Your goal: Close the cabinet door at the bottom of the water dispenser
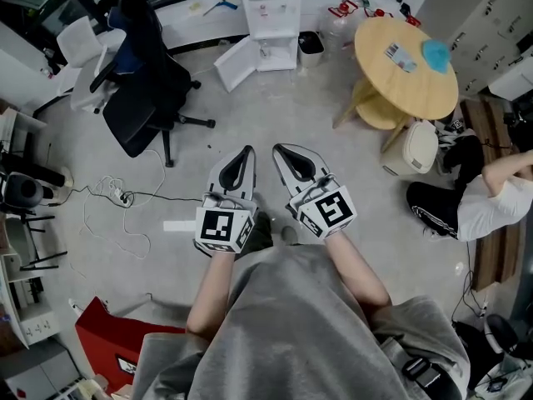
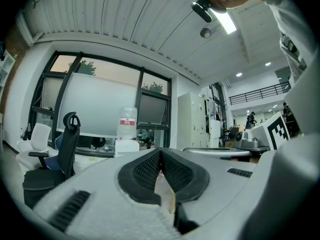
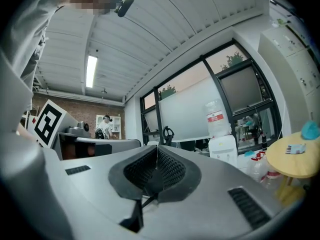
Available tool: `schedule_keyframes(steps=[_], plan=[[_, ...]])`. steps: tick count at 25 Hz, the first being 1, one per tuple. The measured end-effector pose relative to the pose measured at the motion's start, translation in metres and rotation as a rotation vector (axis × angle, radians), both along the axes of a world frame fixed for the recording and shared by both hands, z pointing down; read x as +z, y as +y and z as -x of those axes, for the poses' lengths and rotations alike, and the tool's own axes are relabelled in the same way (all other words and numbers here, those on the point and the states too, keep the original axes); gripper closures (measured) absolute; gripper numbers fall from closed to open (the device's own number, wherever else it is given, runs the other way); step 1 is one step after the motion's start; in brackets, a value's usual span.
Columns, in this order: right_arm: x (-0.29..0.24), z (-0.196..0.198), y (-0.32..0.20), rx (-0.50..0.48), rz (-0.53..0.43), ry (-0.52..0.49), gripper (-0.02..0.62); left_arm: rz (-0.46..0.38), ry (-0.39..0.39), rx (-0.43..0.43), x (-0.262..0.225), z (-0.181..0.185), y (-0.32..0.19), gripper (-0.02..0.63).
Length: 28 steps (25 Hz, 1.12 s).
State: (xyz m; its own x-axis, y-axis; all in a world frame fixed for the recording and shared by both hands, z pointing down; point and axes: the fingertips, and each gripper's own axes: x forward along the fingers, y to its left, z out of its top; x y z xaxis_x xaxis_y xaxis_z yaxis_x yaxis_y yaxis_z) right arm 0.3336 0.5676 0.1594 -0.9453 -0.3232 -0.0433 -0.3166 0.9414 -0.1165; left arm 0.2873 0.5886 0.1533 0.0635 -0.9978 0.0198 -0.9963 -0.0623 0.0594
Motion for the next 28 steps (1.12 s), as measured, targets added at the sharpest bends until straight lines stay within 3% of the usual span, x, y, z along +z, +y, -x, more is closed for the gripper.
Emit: schedule_keyframes(steps=[17,28], plan=[[0.030,0.137,-0.074,0.056,0.063,0.079,0.584,0.047,0.099,0.030,0.031,0.145,-0.076,0.600],[0.035,0.176,-0.106,0.135,0.107,0.107,0.584,0.077,0.141,0.084,0.037,0.195,-0.107,0.600]])
